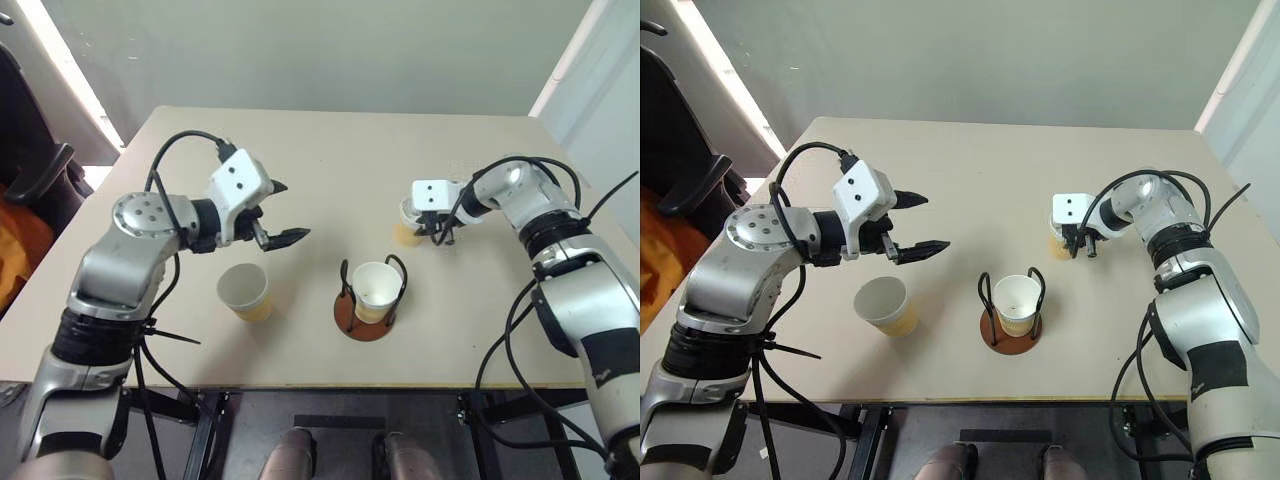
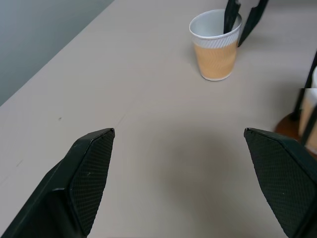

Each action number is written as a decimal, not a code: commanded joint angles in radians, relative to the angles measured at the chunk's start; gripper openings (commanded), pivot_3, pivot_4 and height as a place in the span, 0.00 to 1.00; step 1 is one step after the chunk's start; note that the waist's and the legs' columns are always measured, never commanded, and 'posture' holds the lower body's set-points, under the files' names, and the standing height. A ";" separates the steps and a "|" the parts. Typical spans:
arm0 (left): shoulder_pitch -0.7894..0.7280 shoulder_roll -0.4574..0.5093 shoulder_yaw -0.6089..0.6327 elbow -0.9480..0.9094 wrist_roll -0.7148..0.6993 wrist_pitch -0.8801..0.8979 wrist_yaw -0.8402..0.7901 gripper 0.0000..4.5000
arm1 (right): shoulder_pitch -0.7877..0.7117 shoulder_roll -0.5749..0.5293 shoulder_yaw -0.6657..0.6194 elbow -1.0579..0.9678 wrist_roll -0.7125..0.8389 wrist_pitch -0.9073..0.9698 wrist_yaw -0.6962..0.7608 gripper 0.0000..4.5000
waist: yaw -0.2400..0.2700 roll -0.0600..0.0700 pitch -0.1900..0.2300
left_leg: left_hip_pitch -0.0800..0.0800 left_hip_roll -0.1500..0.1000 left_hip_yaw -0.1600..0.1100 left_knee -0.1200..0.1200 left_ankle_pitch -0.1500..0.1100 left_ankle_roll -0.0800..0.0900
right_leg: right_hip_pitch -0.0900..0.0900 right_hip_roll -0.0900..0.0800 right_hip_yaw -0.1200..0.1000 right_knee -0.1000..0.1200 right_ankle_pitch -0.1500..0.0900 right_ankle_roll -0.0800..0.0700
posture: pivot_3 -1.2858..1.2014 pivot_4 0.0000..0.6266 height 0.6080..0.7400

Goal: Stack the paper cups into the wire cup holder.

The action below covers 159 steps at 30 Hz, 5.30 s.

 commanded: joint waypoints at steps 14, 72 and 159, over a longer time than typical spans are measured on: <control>0.065 0.142 0.090 -0.120 -0.212 0.031 -0.262 1.00 | 0.014 -0.392 0.013 -1.067 0.734 0.418 0.376 0.01 | 0.001 0.001 0.000 | -0.001 0.002 0.000 -0.001 0.004 -0.011 | 0.003 0.003 -0.003 -0.001 -0.007 -0.008 | 0.52 0.24 1.00; -0.353 0.209 -0.270 0.702 0.230 -0.523 -0.701 1.00 | 0.356 -0.143 -0.327 -1.416 0.836 0.920 -0.063 1.00 | 0.003 -0.001 0.000 | -0.009 0.002 -0.008 0.000 0.009 0.002 | -0.005 0.002 -0.008 -0.001 0.001 -0.008 | 0.52 0.24 1.00; -0.985 -0.333 -1.007 1.071 -0.372 -0.782 -0.701 0.73 | 0.946 -0.644 -0.914 -1.736 1.138 1.096 -0.180 1.00 | 0.031 0.001 0.000 | -0.024 -0.012 0.024 0.048 -0.008 0.026 | 0.002 -0.013 0.014 -0.005 0.000 0.046 | 0.52 0.24 1.00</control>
